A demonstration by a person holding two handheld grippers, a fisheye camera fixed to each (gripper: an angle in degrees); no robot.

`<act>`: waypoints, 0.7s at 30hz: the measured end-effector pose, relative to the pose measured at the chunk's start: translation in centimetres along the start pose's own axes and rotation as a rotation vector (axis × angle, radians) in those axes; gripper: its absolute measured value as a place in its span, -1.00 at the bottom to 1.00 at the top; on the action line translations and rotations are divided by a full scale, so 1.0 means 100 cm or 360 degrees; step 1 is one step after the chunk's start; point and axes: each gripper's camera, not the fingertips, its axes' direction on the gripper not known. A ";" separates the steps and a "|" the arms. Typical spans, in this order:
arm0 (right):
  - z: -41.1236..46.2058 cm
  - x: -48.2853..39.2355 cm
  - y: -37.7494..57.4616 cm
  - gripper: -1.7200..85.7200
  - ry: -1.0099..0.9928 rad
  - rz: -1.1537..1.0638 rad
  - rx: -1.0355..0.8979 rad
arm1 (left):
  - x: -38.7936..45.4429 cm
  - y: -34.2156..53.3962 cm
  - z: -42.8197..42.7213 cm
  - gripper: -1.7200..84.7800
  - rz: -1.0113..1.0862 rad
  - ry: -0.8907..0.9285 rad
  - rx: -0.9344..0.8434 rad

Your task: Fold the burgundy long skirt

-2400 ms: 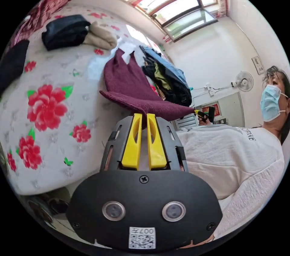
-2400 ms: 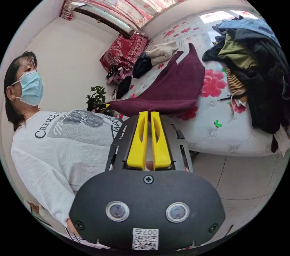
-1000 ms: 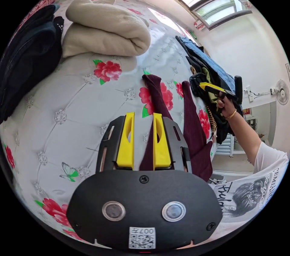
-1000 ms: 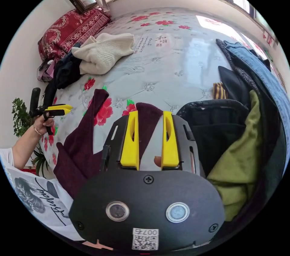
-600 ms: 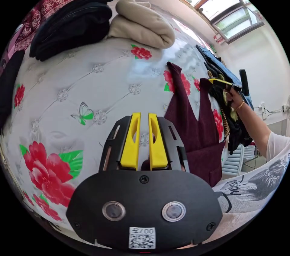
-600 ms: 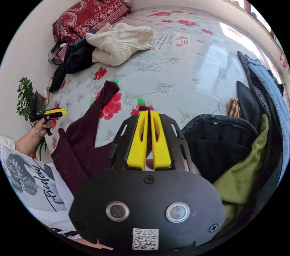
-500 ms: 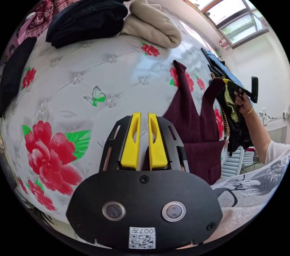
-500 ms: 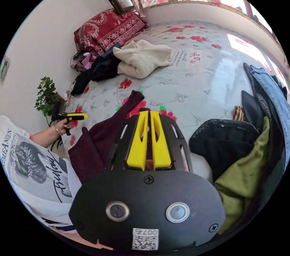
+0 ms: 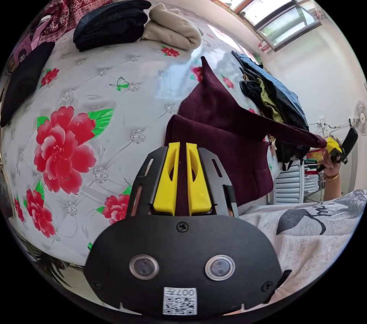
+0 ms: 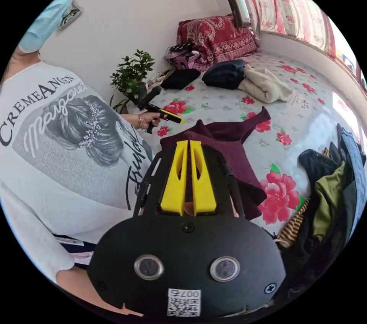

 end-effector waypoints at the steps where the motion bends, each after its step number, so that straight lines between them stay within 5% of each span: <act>1: 0.023 -0.007 0.012 -0.97 -0.0007 0.0031 -0.0079 | 0.000 0.009 0.001 -0.90 0.0002 0.0009 -0.0016; 10: 0.192 -0.005 0.091 -0.96 -0.0023 0.0241 -0.0764 | 0.000 0.041 0.004 -0.90 0.0067 0.0008 -0.0129; 16: 0.144 0.031 0.051 -0.93 0.0151 0.0236 -0.0447 | -0.001 0.033 0.010 -0.90 0.0128 -0.0028 -0.0148; 21: 0.102 0.143 -0.002 -0.84 0.0111 0.0601 0.0006 | -0.003 0.020 0.019 -0.90 0.0118 -0.0023 -0.0165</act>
